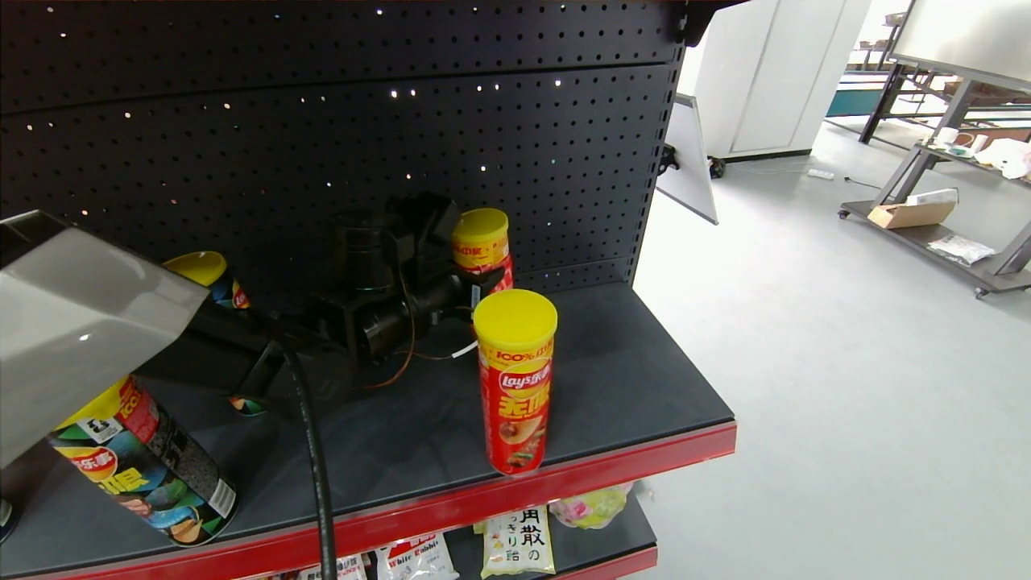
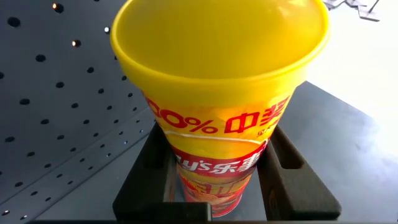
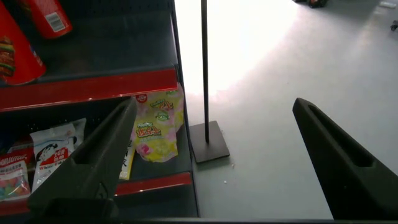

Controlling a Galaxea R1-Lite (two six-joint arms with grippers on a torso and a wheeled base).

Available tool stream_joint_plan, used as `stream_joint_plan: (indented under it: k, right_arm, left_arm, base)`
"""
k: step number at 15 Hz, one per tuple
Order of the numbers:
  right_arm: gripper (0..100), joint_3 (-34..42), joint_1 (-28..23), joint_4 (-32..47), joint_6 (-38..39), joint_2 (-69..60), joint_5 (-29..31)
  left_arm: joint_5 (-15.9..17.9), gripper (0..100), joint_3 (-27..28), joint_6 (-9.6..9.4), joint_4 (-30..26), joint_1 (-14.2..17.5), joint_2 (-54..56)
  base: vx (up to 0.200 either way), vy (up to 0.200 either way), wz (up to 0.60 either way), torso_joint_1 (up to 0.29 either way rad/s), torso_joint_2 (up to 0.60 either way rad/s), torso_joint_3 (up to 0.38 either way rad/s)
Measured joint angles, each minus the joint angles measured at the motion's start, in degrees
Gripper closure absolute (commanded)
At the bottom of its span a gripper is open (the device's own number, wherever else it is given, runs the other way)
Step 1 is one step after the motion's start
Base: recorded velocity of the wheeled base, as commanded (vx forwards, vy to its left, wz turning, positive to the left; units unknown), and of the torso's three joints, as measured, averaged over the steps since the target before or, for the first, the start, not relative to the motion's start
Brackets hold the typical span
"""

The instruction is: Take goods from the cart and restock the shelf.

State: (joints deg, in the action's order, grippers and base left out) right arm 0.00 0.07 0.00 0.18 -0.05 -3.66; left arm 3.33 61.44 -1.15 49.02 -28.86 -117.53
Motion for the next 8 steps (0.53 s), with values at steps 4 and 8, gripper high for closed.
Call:
stream_joint_plan:
  k: [4, 8]
  right_arm:
    - [0, 0.0, 0.0, 0.0, 0.0, 0.0, 0.0]
    - [0, 0.0, 0.0, 0.0, 0.0, 0.0, 0.0]
  left_arm:
    - [0.0, 100, 0.0, 0.0, 0.0, 0.0, -0.4]
    - [0.0, 100, 0.2, 0.0, 0.2, 0.0, -0.7]
  base:
    - [0.0, 0.0, 0.0, 0.0, 0.0, 0.0]
    - [0.0, 0.0, 0.0, 0.0, 0.0, 0.0]
